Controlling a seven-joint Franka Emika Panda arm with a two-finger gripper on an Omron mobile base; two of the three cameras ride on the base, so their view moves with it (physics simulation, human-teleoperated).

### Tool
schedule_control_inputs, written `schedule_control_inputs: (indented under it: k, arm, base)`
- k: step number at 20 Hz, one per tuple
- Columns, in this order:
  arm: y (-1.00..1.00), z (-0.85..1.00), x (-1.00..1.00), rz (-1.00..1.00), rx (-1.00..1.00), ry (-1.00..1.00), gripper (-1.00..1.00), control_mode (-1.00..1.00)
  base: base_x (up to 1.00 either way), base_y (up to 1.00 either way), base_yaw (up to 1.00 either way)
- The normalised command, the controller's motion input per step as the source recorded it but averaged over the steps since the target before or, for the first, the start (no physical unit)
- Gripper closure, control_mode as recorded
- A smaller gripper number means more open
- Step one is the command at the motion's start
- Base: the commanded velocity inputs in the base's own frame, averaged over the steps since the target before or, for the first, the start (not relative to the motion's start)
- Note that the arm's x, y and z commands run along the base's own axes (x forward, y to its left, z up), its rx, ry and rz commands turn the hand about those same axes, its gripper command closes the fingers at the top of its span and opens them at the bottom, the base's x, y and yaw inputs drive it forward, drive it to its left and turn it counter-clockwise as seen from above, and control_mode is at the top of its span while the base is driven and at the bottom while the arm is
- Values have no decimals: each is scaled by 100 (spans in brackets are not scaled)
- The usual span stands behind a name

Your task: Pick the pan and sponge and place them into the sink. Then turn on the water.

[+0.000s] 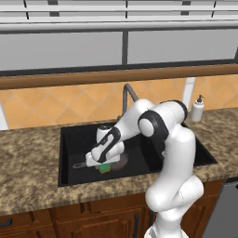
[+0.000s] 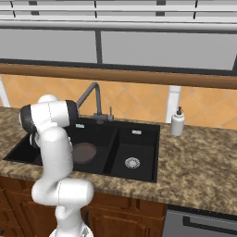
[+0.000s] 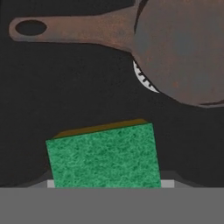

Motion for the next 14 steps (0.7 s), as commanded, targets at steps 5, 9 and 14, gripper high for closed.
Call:
schedule_control_inputs:
  k: [5, 9, 14]
  arm:
    - [5, -24, 20, 0, 0, 0, 100, -100]
    - [6, -2, 6, 0, 0, 0, -100, -100]
    - [19, -6, 6, 0, 0, 0, -100, -100]
  base:
    - [0, 0, 0]
    - [0, 0, 0]
    - [0, 0, 0]
